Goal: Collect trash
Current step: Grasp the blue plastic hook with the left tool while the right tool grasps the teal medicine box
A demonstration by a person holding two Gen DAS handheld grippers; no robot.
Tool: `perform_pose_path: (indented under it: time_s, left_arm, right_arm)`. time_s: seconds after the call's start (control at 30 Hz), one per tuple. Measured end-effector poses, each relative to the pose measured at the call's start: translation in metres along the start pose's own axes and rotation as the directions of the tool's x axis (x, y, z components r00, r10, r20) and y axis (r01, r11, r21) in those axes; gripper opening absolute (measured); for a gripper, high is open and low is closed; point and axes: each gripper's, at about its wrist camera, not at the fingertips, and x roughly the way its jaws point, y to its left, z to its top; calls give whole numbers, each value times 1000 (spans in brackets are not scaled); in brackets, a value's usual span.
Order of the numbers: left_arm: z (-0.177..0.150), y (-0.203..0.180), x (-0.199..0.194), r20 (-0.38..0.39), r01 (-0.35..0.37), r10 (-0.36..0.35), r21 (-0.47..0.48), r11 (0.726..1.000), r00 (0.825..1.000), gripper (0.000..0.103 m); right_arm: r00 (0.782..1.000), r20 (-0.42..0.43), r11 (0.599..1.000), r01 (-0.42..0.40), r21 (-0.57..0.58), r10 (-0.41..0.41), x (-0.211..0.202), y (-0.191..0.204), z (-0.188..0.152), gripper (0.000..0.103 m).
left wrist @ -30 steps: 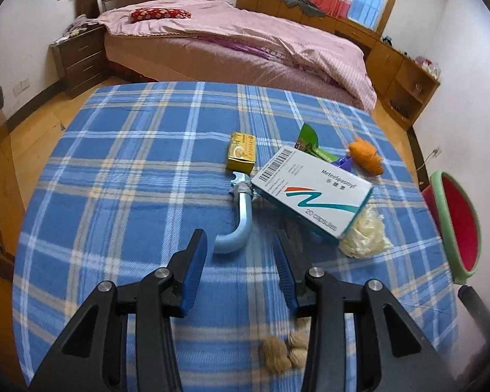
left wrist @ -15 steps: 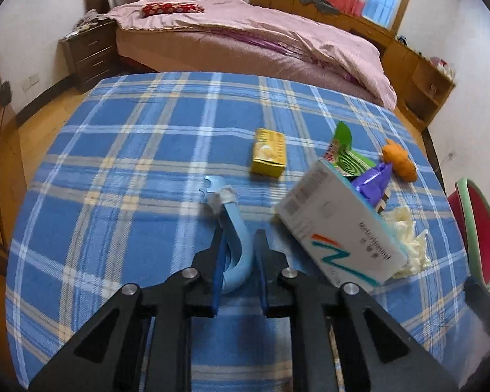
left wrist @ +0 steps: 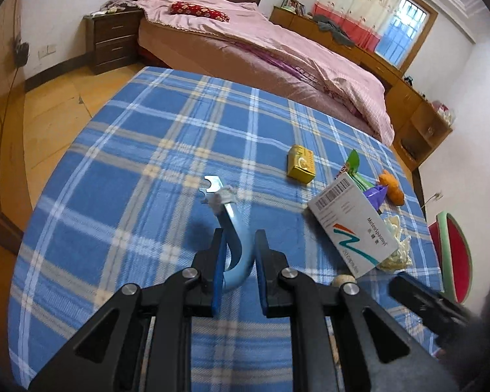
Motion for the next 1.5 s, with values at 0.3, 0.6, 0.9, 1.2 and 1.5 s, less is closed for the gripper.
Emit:
perform_pose_path:
  time_s: [0.3, 0.6, 0.9, 1.2, 1.5]
  left_arm:
    - [-4, 12, -11, 23, 34, -33, -33, 999, 999, 16]
    - [-7, 10, -16, 23, 53, -52, -25, 998, 998, 16]
    - [-13, 9, -31, 10, 96, -96, -39, 995, 995, 16]
    - [-23, -1, -62, 32, 116, -115, -13, 993, 993, 16]
    - [-31, -39, -103, 66, 189, -194, 73, 979, 979, 16]
  right_arm:
    - [1000, 6, 1000, 6, -2, -6, 26, 15, 5, 41]
    - [1000, 8, 999, 24, 23, -24, 43, 11, 9, 40]
    - [999, 38, 1000, -21, 11, 20, 27, 17, 1, 20]
    - [986, 131, 994, -104, 21, 100, -33, 23, -24, 18]
    - [970, 224, 994, -105, 28, 96, -98, 13, -48, 18]
